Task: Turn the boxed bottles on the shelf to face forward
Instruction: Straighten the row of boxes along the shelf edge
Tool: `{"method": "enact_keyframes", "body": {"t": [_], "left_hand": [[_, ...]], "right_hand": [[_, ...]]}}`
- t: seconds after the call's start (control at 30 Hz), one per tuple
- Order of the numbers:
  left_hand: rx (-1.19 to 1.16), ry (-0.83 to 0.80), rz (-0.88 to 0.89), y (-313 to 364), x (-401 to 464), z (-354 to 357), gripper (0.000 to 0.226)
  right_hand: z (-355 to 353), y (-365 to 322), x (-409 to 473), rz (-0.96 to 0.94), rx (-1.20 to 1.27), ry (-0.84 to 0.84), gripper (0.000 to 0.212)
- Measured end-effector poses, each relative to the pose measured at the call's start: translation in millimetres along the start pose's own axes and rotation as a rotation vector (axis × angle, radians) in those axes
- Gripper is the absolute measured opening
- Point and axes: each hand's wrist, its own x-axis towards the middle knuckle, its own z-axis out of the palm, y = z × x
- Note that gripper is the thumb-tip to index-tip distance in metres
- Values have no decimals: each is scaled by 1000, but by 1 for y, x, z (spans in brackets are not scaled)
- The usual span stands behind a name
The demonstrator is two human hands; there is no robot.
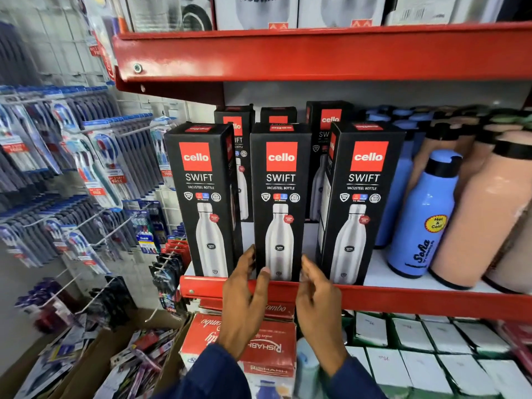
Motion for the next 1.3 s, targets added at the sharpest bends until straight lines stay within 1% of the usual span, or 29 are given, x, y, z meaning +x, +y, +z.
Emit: {"method": "enact_keyframes", "body": {"t": [0.17, 0.23, 0.27, 0.33, 0.37, 0.4, 0.47, 0.53, 0.6, 0.67, 0.7, 0.73, 0.77, 0.83, 0.9, 0.97, 1.03, 1.07, 1.3], "left_hand": [[20, 37, -20, 3, -3, -2, 57], [26, 37, -18, 6, -4, -3, 61], [22, 42, -19, 6, -4, -3, 64], [15, 91, -19, 6, -7, -3, 66], [12, 136, -15, 7, -9, -3, 62], [11, 189, 0, 9, -11, -1, 56], [18, 303, 69, 16, -16, 3, 39], [23, 361, 147, 24, -20, 12, 25], [20, 325, 194, 32, -22, 25, 18], [21, 209, 205, 38, -24, 40, 20], [27, 141, 198, 41, -24, 47, 25], [36, 77, 187, 43, -23, 55, 31], [48, 22, 176, 47, -22, 62, 38], [75, -52, 153, 51, -19, 76, 52], [82, -72, 123, 55, -16, 87, 58], [64, -74, 97, 58, -14, 93, 58], [46, -78, 90, 59, -14, 96, 54], [47, -74, 86, 60, -14, 96, 52], [53, -40, 48, 66, -21, 92, 51]], "right_hand": [[-2, 1, -1, -23, 17, 6, 45], [-3, 1, -1, -22, 50, 8, 44], [-3, 2, 0, -25, 62, 10, 42], [-6, 6, 1, -41, 66, 34, 30], [-9, 9, 1, -44, 75, 56, 23], [-13, 13, 1, -50, 89, 90, 20], [-24, 19, 0, -56, 139, 166, 26], [-40, 21, -1, -57, 211, 260, 32], [-56, 24, 3, -62, 264, 381, 36], [-68, 29, 11, -59, 286, 487, 34], [-73, 32, 16, -51, 287, 512, 30], [-78, 34, 21, -28, 283, 507, 24], [-81, 37, 27, 3, 283, 466, 21], [-87, 44, 38, 72, 276, 328, 35], [-90, 48, 44, 91, 218, 217, 50], [-93, 51, 46, 72, 162, 146, 52], [-95, 51, 45, 50, 160, 108, 45], [-97, 50, 44, 45, 169, 101, 43], [-99, 52, 40, 42, 233, 76, 45]]}}
